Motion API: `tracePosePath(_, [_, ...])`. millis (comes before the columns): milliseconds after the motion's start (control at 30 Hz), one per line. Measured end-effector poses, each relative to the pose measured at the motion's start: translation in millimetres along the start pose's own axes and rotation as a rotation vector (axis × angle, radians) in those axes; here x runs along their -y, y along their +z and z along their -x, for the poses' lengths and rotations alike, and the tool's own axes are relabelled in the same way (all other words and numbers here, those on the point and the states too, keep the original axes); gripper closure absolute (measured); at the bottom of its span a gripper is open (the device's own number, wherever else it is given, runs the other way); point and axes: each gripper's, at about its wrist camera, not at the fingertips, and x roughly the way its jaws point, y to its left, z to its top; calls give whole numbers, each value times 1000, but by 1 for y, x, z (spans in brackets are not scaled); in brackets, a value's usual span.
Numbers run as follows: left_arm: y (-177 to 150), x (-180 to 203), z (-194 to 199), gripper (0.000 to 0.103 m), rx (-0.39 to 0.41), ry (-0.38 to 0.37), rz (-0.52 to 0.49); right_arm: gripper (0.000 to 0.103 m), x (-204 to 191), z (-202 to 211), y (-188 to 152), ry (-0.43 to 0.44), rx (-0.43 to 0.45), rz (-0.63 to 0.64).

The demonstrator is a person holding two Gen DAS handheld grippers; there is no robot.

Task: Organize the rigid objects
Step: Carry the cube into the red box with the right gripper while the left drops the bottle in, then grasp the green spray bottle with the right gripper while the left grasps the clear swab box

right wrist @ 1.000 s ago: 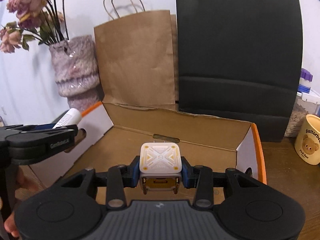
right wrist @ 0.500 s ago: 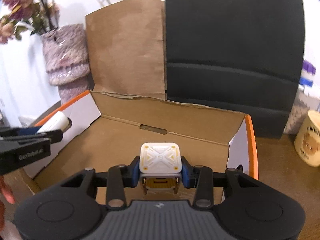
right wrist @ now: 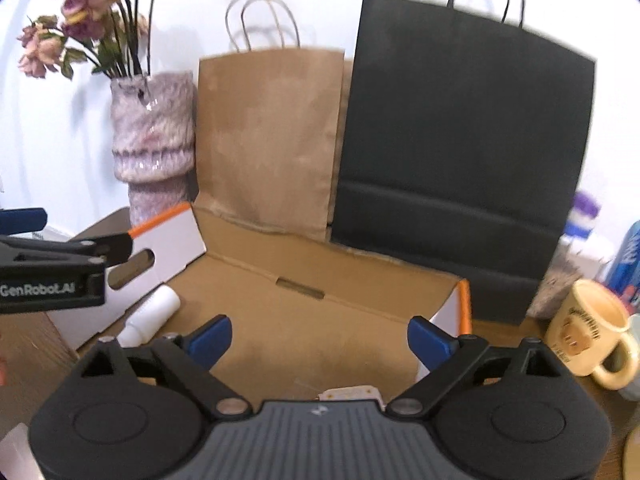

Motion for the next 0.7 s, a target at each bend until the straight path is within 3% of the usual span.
tracePosePath(167, [-2,-12,34,0,15,-29,23,0,4,39,-4,-14,40,7])
tracePosePath(700, [-43,-31,148,0,-6,-89,29,0,-2,169,-60,20,117,54])
